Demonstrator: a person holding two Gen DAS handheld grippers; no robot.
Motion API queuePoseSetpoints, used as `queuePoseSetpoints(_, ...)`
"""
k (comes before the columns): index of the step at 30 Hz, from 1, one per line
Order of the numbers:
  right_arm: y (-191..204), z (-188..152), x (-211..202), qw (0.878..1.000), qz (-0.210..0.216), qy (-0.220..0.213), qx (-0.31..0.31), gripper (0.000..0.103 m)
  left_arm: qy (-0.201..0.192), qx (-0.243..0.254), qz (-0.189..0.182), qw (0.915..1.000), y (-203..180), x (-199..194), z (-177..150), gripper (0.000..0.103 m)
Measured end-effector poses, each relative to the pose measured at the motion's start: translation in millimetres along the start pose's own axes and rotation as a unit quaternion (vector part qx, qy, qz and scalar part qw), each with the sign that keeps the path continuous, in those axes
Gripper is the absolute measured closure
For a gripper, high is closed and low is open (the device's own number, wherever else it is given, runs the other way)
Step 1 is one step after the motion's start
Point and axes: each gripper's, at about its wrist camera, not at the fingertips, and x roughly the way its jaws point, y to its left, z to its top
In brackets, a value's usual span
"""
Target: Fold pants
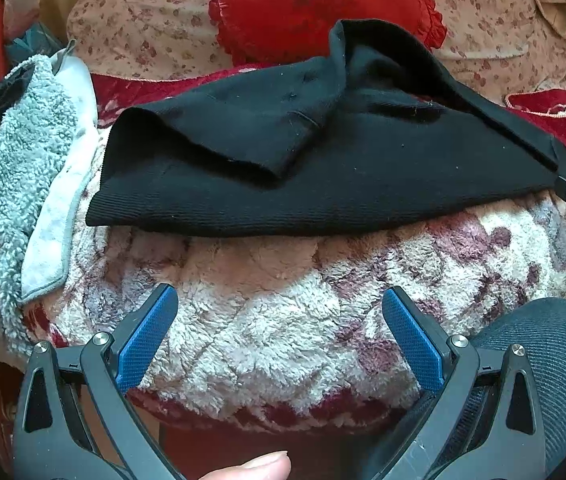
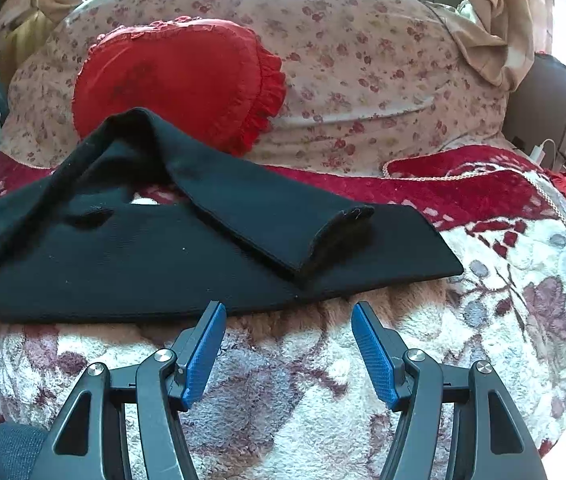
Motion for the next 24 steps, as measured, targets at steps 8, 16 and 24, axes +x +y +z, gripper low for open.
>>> queuePoseSetpoints(8,1,0,0,1.0,-0.002,0.001,-0.001,0.04,-0.002,-0.001,-0.002,1.0,1,2,-1,0.001)
queuePoseSetpoints(16,1,-1,2,1.0,-0.003,0.003,-0.003,0.04,-0.012,-0.001,-0.003,0.9999,2,-3,-3,0.001)
queuePoseSetpoints(24,1,-2,3,1.0,-0.003,0.004,-0.004,0.04,-0.036,-0.012,-0.009,0.9992,9,-10,-2,0.001)
